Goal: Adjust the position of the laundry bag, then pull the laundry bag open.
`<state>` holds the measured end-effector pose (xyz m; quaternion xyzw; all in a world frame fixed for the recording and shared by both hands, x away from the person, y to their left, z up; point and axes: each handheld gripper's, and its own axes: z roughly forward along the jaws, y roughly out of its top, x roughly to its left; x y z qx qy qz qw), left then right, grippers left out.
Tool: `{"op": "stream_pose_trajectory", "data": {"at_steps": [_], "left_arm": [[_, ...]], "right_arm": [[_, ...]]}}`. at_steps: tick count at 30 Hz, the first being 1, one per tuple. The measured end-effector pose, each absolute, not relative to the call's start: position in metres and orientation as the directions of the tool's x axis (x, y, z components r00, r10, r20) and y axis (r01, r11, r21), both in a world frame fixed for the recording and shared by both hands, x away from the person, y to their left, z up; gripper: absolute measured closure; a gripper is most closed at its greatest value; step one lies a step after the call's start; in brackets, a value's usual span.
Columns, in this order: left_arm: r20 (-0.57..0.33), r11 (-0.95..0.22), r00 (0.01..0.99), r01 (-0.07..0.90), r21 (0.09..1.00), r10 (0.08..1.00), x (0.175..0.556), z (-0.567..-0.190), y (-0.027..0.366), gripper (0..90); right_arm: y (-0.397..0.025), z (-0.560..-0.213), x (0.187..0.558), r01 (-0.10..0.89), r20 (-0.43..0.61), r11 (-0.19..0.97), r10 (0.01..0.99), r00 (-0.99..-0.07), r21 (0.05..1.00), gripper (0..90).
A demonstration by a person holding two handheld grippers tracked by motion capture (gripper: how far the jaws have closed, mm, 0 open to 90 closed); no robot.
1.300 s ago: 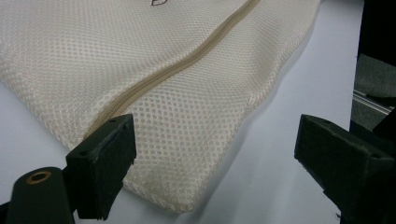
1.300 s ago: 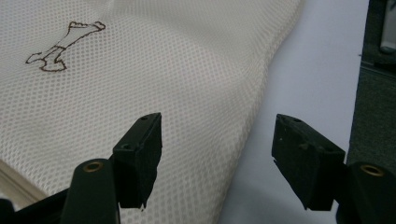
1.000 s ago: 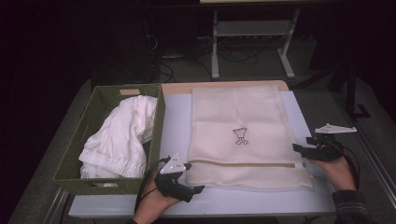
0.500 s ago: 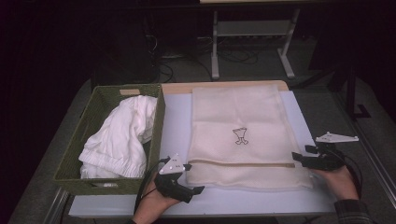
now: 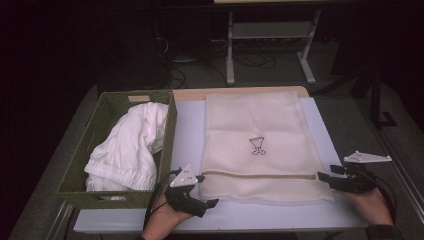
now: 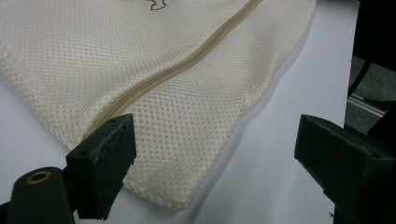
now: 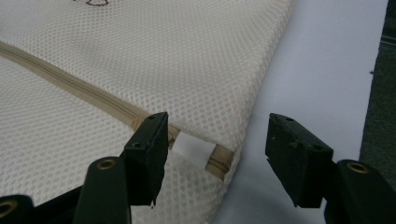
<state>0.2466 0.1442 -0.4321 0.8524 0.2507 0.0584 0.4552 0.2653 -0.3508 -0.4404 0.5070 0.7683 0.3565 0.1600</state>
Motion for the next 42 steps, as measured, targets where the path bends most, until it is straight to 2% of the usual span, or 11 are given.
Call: {"op": "stream_pose_trajectory", "data": {"at_steps": [8, 12, 13, 20, 26, 27, 28, 30, 31, 33, 42], "left_arm": [[-0.124, -0.464, 0.87, 0.369, 0.805, 0.477, 0.247, -0.432, 0.144, 12.0], [-0.124, -0.465, 0.871, 0.369, 0.805, 0.475, 0.247, -0.432, 0.144, 12.0], [-0.123, -0.464, 0.871, 0.367, 0.806, 0.475, 0.248, -0.431, 0.144, 12.0], [-0.126, -0.459, 0.871, 0.368, 0.809, 0.475, 0.248, -0.431, 0.144, 12.0], [-0.126, -0.461, 0.871, 0.368, 0.808, 0.475, 0.248, -0.431, 0.143, 12.0], [-0.126, -0.46, 0.87, 0.369, 0.808, 0.476, 0.248, -0.431, 0.144, 12.0], [-0.127, -0.459, 0.87, 0.369, 0.808, 0.476, 0.248, -0.431, 0.144, 12.0], [-0.124, -0.465, 0.871, 0.368, 0.805, 0.475, 0.248, -0.432, 0.144, 12.0], [-0.124, -0.466, 0.871, 0.369, 0.804, 0.475, 0.248, -0.432, 0.144, 12.0], [-0.125, -0.463, 0.871, 0.368, 0.806, 0.475, 0.247, -0.432, 0.144, 12.0], [-0.134, -0.455, 0.864, 0.381, 0.804, 0.486, 0.25, -0.431, 0.142, 12.2]], "right_arm": [[-0.352, -0.448, 0.263, 0.658, 0.116, 0.261, 0.875, -0.471, 0.706, 42.9], [-0.353, -0.45, 0.263, 0.655, 0.108, 0.274, 0.87, -0.481, 0.704, 47.0], [-0.351, -0.452, 0.263, 0.655, 0.105, 0.288, 0.865, -0.491, 0.699, 50.3], [-0.35, -0.454, 0.262, 0.648, 0.08, 0.309, 0.864, -0.498, 0.696, 55.8], [-0.351, -0.454, 0.262, 0.641, 0.071, 0.318, 0.861, -0.504, 0.698, 65.5], [-0.351, -0.454, 0.263, 0.637, 0.067, 0.325, 0.857, -0.512, 0.699, 70.5], [-0.351, -0.454, 0.263, 0.637, 0.067, 0.325, 0.857, -0.512, 0.699, 70.5], [-0.349, -0.454, 0.263, 0.636, 0.068, 0.331, 0.853, -0.518, 0.698, 74.7], [-0.348, -0.454, 0.264, 0.633, 0.07, 0.33, 0.851, -0.521, 0.7, 79.5], [-0.348, -0.454, 0.265, 0.634, 0.076, 0.326, 0.85, -0.521, 0.701, 81.9], [-0.349, -0.449, 0.266, 0.634, 0.117, 0.296, 0.843, -0.526, 0.715, 83.2]]}}
